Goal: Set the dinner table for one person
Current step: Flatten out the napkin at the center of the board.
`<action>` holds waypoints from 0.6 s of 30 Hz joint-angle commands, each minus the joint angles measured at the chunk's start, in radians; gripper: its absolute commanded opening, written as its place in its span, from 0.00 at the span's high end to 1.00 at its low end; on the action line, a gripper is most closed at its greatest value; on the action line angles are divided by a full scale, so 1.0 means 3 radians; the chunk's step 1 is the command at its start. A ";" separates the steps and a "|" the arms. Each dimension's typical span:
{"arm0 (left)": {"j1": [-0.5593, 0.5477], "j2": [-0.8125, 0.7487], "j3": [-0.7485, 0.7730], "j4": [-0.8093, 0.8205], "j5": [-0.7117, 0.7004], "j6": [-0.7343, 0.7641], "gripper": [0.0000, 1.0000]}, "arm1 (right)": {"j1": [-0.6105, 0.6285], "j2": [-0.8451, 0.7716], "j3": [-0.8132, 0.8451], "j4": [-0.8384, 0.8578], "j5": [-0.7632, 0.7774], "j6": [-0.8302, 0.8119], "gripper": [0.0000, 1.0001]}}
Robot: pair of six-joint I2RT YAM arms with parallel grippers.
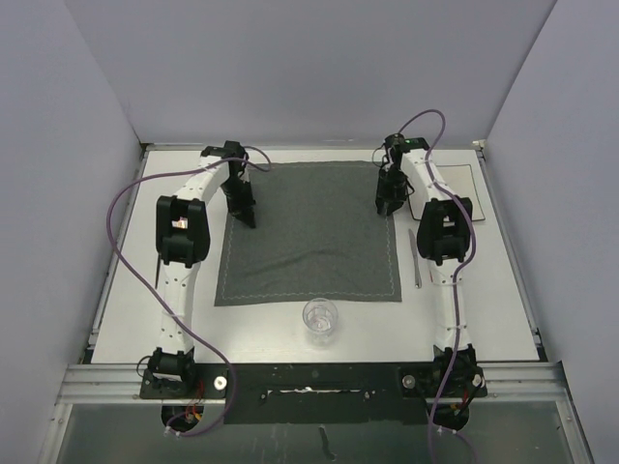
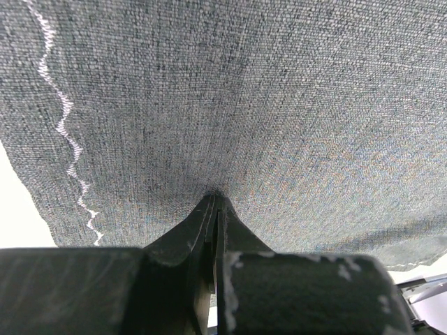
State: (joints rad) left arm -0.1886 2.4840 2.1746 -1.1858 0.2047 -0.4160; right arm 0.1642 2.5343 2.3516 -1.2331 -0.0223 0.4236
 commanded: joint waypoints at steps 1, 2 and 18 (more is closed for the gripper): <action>0.0036 0.0151 -0.0056 -0.0107 -0.0405 0.0020 1.00 | -0.0011 0.0045 0.0163 0.0041 -0.0097 -0.0072 0.71; 0.0036 0.0175 -0.0003 -0.0139 -0.0410 0.0024 1.00 | -0.0013 0.0034 0.0156 0.0059 -0.0118 -0.0075 0.71; 0.0025 0.0520 0.0723 -0.0311 -0.0418 0.0119 0.87 | 0.0052 -0.0322 0.0211 0.0163 -0.0436 -0.0313 0.69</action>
State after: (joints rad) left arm -0.1886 2.5591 2.3352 -1.2919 0.1268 -0.4038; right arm 0.1730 2.5286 2.3836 -1.1862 -0.1417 0.3500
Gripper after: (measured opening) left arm 0.122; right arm 0.306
